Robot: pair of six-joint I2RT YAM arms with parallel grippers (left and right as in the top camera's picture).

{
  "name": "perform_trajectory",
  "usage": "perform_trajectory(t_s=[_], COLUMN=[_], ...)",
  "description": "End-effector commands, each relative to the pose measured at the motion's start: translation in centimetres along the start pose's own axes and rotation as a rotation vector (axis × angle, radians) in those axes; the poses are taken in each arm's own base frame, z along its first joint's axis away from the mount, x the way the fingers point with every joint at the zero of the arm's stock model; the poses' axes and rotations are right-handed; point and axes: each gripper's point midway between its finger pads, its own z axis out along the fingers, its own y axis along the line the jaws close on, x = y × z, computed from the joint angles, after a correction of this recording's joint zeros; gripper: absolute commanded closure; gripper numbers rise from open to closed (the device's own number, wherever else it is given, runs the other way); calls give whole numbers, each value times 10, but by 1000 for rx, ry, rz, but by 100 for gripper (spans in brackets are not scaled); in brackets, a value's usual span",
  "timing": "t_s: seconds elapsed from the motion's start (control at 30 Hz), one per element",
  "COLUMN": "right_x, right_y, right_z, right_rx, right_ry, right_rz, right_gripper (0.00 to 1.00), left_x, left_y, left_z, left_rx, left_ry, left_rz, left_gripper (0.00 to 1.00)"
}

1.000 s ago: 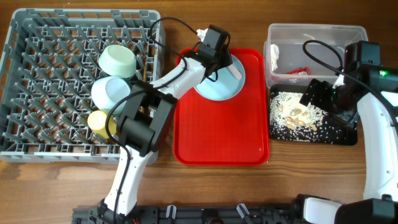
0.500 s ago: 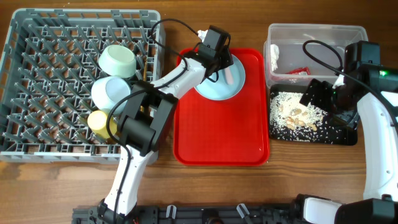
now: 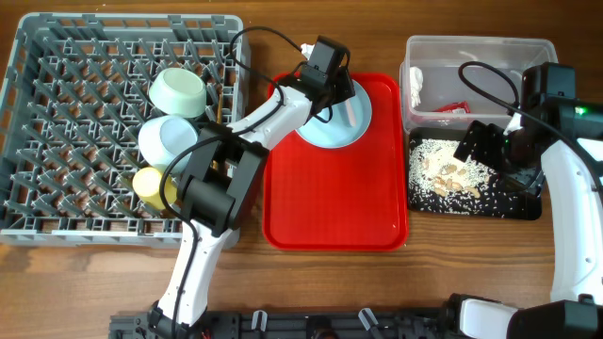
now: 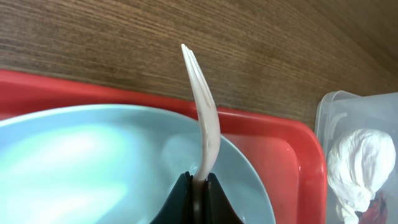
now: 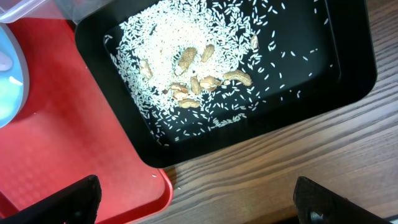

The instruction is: Sort waste into correct bins and load items into the dishwasher rack

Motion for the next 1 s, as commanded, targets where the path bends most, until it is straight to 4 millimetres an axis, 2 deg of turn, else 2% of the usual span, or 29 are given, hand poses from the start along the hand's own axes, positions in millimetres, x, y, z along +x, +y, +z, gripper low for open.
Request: perform_trajectory(t_s=[0.0, 0.2, 0.33, 0.43, 0.63, 0.67, 0.8, 0.87, 0.97], right_x=[1, 1, 1, 1, 2, 2, 2, 2, 2], right_y=[0, 0, 0, 0, -1, -1, -1, -1, 0], right_z=[-3, -3, -3, -3, -3, -3, -3, -3, -3], right_rx=[-10, -10, -10, -9, -8, -8, -8, -8, -9], right_ry=[-6, -7, -5, -4, 0, 0, 0, -1, -2], right_rz=[-15, -15, -15, -15, -15, -15, -15, -15, -15], right_gripper=[0, 0, 0, 0, 0, 0, 0, 0, 0], left_x=[14, 5, -10, -26, -48, -52, -62, -63, -63], left_y=[16, 10, 11, 13, 25, 32, 62, 84, 114], left_z=[2, -24, -56, -88, -171, -190, -234, -248, -258], left_rx=[-55, -69, -110, -143, -199, -220, -301, -353, -407], left_ry=[49, 51, 21, -7, -22, -24, -17, 8, 67], left_rz=[2, 50, 42, 54, 83, 101, 131, 141, 172], left_gripper=[96, 96, 96, 96, 96, 96, 96, 96, 96])
